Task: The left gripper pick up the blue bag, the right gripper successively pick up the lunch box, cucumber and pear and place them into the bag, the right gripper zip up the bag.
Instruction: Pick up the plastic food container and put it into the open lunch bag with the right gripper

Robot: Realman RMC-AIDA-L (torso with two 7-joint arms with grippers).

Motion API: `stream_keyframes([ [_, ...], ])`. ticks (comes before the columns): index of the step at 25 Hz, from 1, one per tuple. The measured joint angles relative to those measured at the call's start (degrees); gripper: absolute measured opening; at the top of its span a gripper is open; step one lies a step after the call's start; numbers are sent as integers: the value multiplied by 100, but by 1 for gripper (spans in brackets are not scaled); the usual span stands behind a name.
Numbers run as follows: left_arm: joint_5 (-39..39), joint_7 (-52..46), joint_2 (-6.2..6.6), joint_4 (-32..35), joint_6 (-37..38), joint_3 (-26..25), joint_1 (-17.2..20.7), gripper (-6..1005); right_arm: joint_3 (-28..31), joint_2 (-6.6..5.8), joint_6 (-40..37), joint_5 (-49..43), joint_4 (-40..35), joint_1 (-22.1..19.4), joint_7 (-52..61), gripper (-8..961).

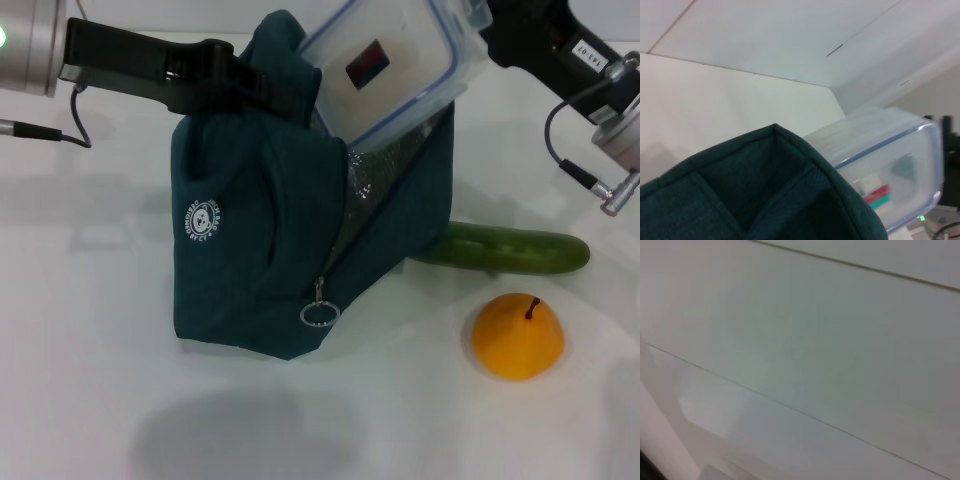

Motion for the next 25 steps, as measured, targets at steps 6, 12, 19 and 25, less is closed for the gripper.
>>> stream_keyframes([
  [6, -147, 2, -29, -1, 13, 33, 23, 40, 23, 0, 435, -539, 54, 118, -73, 87],
  [12, -183, 21, -49, -92, 47, 52, 55, 40, 31, 0, 794, -1026, 205, 338, -75, 88],
  [19, -222, 163, -61, -351, 113, 63, 47, 40, 335, 0, 1089, -1320, 266, 404, -147, 88],
  [25, -189, 169, -29, -347, 103, 51, 48, 40, 697, 0, 1055, -1606, 213, 355, -220, 88],
])
